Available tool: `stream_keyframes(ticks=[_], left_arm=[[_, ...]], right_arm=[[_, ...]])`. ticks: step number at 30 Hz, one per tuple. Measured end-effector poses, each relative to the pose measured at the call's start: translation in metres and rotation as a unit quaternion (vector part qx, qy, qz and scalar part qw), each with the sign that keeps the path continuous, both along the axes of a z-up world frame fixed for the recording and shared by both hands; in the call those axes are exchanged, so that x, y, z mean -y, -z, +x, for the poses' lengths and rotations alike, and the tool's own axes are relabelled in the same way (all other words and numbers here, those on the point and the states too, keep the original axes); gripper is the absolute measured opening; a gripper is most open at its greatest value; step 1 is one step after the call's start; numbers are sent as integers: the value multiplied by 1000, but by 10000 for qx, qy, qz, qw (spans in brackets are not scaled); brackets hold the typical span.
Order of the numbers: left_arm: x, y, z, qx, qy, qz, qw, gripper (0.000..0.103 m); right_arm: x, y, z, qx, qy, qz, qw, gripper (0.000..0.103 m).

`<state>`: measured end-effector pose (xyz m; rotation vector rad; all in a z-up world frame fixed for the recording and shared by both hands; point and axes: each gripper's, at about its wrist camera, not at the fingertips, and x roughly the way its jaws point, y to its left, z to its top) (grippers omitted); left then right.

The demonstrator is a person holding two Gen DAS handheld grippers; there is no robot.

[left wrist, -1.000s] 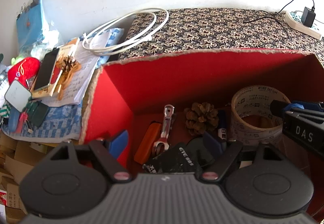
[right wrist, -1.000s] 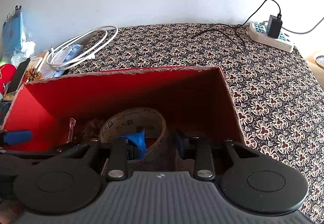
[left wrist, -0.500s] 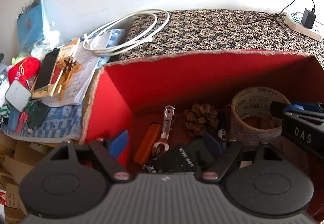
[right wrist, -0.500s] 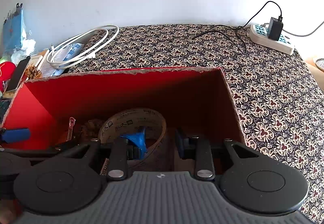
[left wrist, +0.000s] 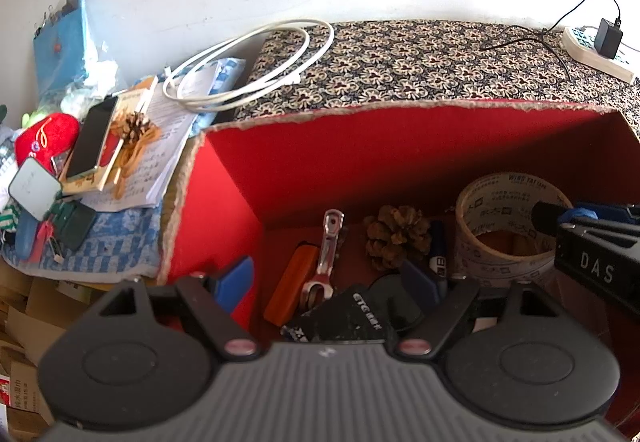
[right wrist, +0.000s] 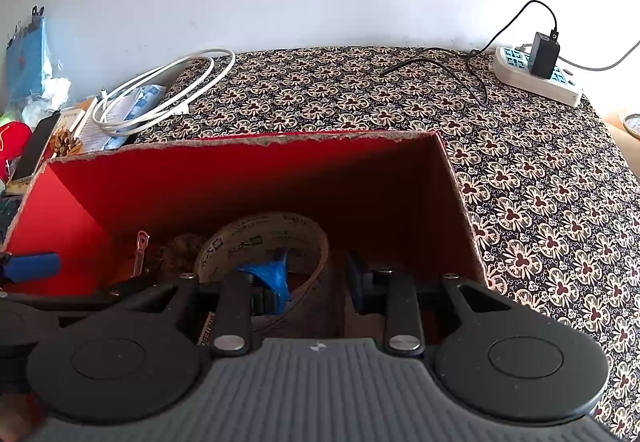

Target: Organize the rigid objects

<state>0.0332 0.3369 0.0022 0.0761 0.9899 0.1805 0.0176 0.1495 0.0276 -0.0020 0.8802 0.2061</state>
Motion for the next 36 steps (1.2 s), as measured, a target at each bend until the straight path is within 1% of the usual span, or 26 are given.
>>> stream_keyframes(ticks=[36], left_arm=[[0, -1, -2, 94, 44, -81, 9999, 83]], right_arm=[[0, 1, 1, -49, 34, -38, 10000, 14]])
